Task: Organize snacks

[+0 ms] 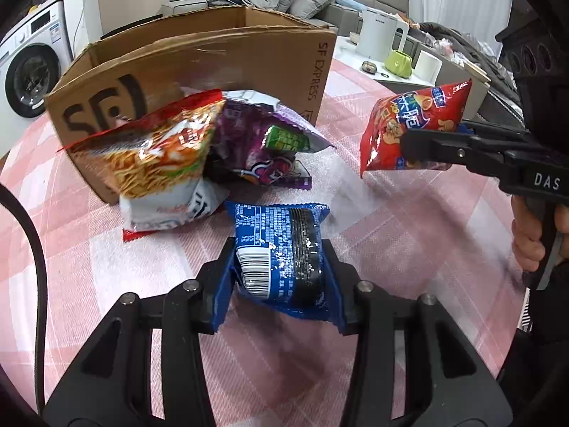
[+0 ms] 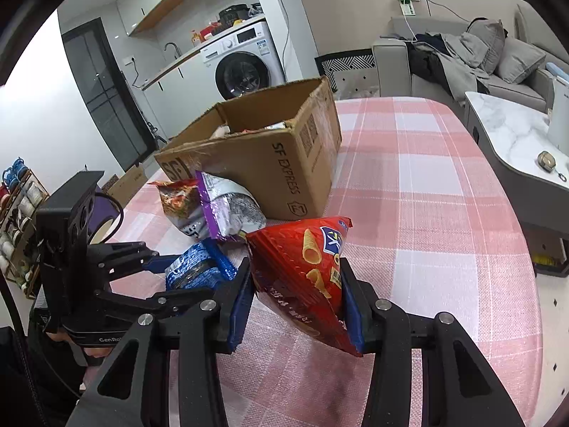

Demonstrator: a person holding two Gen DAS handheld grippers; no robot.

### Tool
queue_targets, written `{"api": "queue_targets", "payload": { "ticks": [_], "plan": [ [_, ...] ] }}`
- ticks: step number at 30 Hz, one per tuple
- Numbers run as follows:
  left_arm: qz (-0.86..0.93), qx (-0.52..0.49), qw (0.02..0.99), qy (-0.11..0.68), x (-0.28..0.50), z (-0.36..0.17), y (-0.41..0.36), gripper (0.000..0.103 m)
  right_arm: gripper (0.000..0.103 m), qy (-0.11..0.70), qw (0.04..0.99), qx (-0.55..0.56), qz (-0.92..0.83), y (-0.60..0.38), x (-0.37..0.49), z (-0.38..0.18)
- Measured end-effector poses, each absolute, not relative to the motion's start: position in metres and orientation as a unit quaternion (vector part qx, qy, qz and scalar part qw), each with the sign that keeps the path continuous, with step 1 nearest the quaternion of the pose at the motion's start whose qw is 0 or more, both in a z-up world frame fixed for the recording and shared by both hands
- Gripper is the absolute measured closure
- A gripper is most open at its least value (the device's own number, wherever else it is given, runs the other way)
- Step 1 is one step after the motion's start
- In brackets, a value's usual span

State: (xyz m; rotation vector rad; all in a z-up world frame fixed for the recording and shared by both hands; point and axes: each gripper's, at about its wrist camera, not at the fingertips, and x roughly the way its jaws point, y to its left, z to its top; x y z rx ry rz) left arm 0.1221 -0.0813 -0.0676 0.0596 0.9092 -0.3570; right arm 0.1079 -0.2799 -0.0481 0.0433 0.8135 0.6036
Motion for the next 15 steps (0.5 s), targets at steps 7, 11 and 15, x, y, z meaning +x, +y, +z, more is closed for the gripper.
{"api": "queue_targets", "payload": {
  "ticks": [7,11,15],
  "plan": [
    [-0.168,0.015,0.891,0.421,0.114,-0.058,-0.067,0.062,0.058,0.376,0.877,0.018,0.299,-0.276,0.104,-0.043],
    [-0.166,0.01,0.898,0.408,0.107,-0.049,-0.061,0.062,0.058,0.364,0.881,0.017,0.303,-0.275,0.101,-0.038],
    [-0.167,0.004,0.903,0.396,0.101,-0.039,-0.057,0.062,0.058,0.349,0.885,0.018,0.306,-0.274,0.096,-0.031]
  ]
}}
